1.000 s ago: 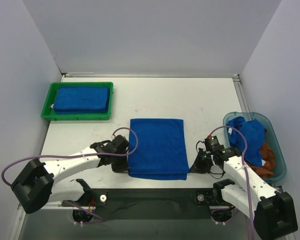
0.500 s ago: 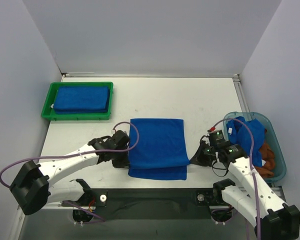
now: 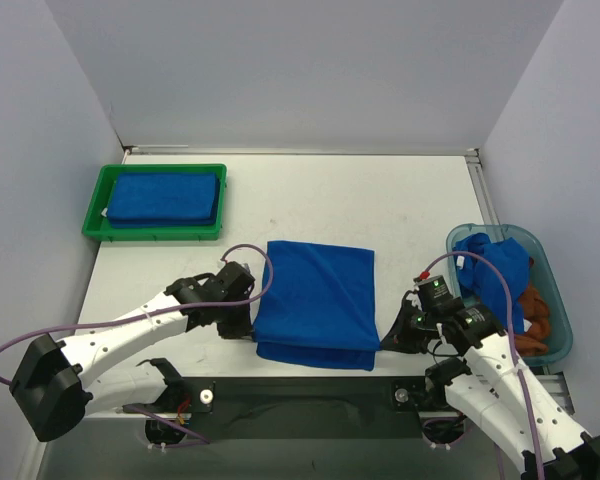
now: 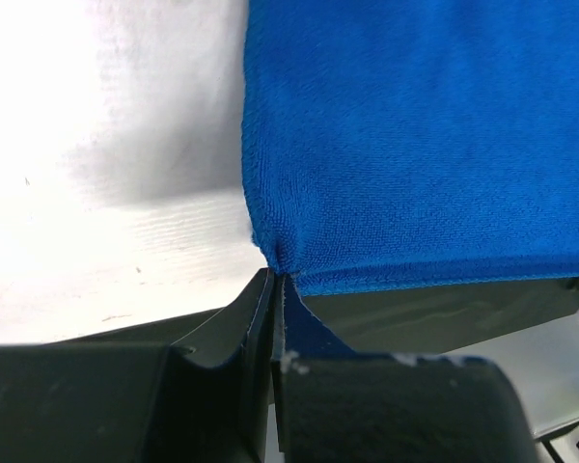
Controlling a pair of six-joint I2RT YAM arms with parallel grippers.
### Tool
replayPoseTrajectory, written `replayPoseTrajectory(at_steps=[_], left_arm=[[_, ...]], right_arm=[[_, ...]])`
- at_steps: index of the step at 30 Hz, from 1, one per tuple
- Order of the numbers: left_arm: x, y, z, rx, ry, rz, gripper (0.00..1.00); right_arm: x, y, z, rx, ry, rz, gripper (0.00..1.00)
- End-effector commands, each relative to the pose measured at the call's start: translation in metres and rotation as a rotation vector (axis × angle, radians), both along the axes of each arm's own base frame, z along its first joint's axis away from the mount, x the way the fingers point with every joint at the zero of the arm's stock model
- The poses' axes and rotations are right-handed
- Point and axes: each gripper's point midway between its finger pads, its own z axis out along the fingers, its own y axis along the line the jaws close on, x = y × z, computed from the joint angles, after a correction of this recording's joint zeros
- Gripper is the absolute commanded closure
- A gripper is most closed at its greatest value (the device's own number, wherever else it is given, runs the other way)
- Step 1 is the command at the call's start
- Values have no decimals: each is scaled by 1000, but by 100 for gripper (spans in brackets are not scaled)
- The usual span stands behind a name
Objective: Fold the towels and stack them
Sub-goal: Fold the towel
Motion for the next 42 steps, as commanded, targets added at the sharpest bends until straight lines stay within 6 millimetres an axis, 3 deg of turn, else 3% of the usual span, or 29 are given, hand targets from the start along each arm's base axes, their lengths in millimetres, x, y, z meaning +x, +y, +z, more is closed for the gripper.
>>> replayPoseTrajectory(at_steps=[1,8,15,17,21,22,23,25,30,31,34,35,39,40,41,42], left_arm=[[-11,12,-17,53,48,-9,93],[-21,8,-43,74,117,-51,92],[-28,14,-59,104,148,-57,86],[-31,12,-60,101,153,-68,78],[-32,8,-51,69,135,-80,57],[-32,9,-49,63,130,-79,52],[-32,9,-46,58,124,-76,39],[-27,6,-33,29,83,-73,32],[-11,3,4,13,-13,-71,28],[-1,-4,19,-9,-55,-68,28],[22,-12,33,14,-121,-72,29],[36,-23,48,-8,-172,-84,30],[74,-52,52,-11,-227,-101,35],[78,-59,39,4,-188,-115,38],[82,-66,36,2,-184,-135,38],[86,-71,35,0,-178,-138,40]], right_arm=[[-27,-7,-27,-43,141,-23,98],[-47,-12,-63,-142,243,32,96],[-58,-18,-79,-210,281,70,92],[-60,-18,-79,-218,285,78,87],[-56,-11,-70,-192,258,101,57],[-55,-10,-66,-188,249,108,53],[-52,-8,-61,-181,230,110,50],[-43,-5,-46,-175,185,118,48],[-12,0,-13,-193,49,127,49],[0,2,0,-192,-4,128,50],[34,0,13,-251,-119,105,56],[48,1,20,-265,-159,106,57],[119,12,38,-172,-307,14,62],[133,9,40,-142,-317,-20,63],[144,11,34,-143,-308,-19,64],[162,16,41,-128,-358,-16,66]])
